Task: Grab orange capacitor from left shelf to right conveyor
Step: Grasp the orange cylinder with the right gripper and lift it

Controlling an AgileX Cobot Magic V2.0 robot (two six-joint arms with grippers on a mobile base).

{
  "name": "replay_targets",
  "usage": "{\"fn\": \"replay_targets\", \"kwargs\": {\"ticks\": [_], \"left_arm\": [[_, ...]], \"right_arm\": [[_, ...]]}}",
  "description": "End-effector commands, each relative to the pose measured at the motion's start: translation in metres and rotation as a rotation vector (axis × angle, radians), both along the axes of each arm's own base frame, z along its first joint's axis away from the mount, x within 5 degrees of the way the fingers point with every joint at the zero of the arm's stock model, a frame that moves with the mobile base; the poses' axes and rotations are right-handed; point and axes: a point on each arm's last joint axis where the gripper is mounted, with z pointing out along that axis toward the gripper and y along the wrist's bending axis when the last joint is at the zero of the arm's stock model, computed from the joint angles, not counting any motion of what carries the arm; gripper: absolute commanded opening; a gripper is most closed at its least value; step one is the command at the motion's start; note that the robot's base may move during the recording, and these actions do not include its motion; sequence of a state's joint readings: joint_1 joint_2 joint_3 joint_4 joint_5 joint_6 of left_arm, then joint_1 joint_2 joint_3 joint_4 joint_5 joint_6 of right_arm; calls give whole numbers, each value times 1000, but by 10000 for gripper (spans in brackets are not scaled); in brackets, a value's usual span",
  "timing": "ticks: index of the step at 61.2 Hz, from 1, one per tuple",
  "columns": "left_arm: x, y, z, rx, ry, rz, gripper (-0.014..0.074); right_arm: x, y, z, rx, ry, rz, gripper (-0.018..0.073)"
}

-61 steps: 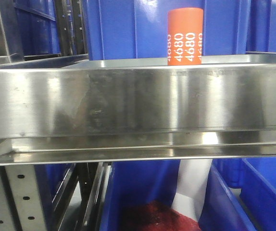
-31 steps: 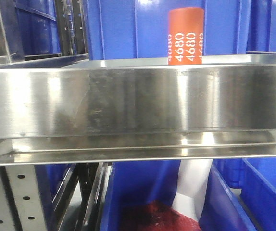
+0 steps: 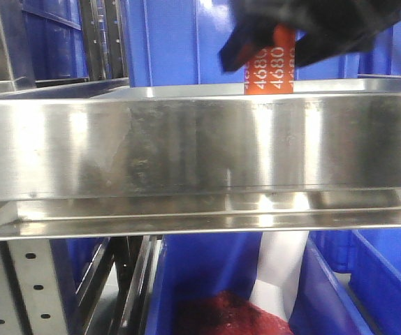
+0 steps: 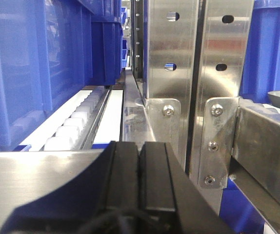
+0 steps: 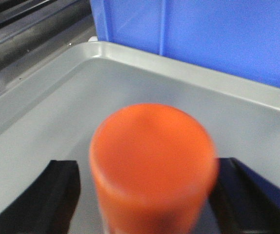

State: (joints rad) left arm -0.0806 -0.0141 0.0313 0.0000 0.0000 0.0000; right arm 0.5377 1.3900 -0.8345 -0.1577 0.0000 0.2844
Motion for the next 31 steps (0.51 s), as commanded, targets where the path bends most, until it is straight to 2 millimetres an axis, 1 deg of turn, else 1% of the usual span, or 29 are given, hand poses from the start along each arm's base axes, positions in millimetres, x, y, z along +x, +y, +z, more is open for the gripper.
{"fn": "replay_targets", "kwargs": {"ticks": [1,5,6,8,10,12,15,20,25,28,31], "left_arm": [[-1,0,9,-12,-84,-5,-105],[-1,0,9,-12,-84,-5,-105],[-1,0,9,-12,-84,-5,-105],[-1,0,9,-12,-84,-5,-105],[-1,0,9,-12,-84,-5,-105],[-1,0,9,-12,-84,-5,-105],[-1,0,9,-12,-84,-5,-105],[-1,0,9,-12,-84,-5,-105],[-1,0,9,-12,-84,-5,-105],[-1,0,9,-12,-84,-5,-105],[-1,0,9,-12,-84,-5,-105]], "right_arm": [[5,6,22,80,-123,19,335],[5,5,20,65,-101,16,64],[5,5,19,63,-97,14,15],[5,5,19,66,-93,12,74],[4,5,21,69,-99,12,98],[3,4,23,72,-105,12,92],[-1,4,29,81,-118,18,46],[-11,0,43,99,-150,23,56],[-28,-8,59,120,-187,29,56],[-40,-16,69,129,-205,25,56],[-52,-24,74,131,-211,20,56]]}}
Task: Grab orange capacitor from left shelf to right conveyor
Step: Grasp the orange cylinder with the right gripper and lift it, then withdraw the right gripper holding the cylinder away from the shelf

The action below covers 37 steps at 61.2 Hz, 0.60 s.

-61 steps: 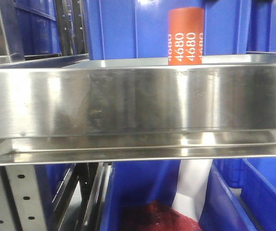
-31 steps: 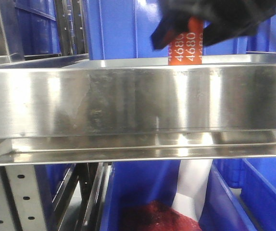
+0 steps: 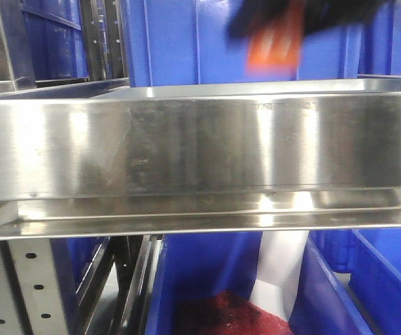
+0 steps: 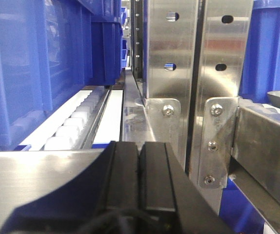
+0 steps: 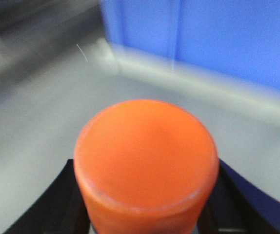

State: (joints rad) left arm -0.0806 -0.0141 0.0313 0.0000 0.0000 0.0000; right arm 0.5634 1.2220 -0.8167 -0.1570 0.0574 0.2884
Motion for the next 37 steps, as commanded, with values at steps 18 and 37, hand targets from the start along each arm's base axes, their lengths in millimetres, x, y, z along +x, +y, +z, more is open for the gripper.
{"fn": "replay_targets", "kwargs": {"ticks": [18,37], "left_arm": [[-1,0,9,-12,-84,-5,-105],[-1,0,9,-12,-84,-5,-105]], "right_arm": [[-119,-79,50,97,-224,-34,56],[-194,-132,24,151,-356,-77,57]]}}
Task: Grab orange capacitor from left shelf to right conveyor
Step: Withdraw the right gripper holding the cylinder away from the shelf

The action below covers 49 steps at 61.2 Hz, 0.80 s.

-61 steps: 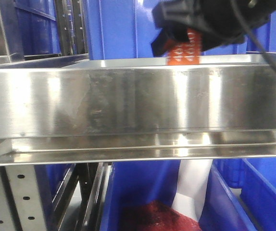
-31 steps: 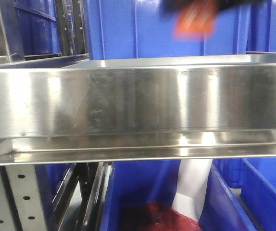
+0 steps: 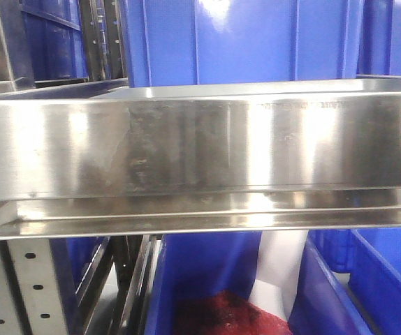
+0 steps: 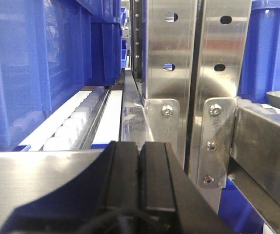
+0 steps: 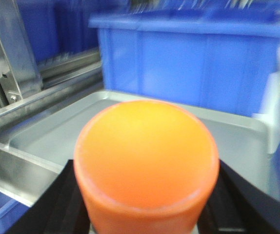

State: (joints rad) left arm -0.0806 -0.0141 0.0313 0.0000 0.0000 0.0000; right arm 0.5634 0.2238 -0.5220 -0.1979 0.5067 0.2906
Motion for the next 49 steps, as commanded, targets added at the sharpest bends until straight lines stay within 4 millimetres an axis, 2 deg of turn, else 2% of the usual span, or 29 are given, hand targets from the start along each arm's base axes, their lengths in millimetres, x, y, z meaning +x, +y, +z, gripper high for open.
{"fn": "replay_targets", "kwargs": {"ticks": [1,10,49], "left_arm": [[-1,0,9,-12,-84,-5,-105],[-1,0,9,-12,-84,-5,-105],[-1,0,9,-12,-84,-5,-105]], "right_arm": [[-12,-8,6,40,-125,1,57],[-20,-13,-3,52,-138,-2,57],[-20,-13,-3,52,-140,-2,57]]}}
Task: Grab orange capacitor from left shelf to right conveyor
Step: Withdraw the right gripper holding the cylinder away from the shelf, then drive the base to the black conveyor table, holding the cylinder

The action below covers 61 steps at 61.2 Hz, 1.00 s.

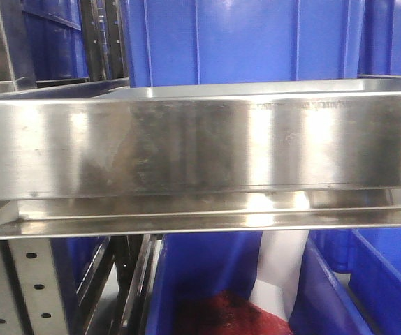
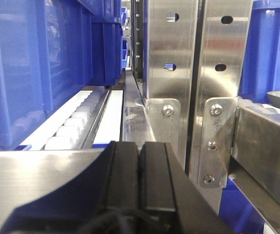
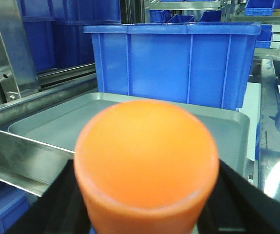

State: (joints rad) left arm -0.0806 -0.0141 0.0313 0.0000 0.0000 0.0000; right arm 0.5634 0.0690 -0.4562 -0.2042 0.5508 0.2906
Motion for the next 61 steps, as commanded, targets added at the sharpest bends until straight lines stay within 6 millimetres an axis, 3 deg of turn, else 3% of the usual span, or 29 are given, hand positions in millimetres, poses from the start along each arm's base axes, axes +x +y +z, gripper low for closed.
{"fn": "replay_targets", "kwargs": {"ticks": [1,61], "left_arm": [[-1,0,9,-12,-84,-5,-105],[-1,0,9,-12,-84,-5,-105]], "right_arm": [[-1,0,15,29,-100,8,57],[-1,0,15,29,-100,8,57]]}}
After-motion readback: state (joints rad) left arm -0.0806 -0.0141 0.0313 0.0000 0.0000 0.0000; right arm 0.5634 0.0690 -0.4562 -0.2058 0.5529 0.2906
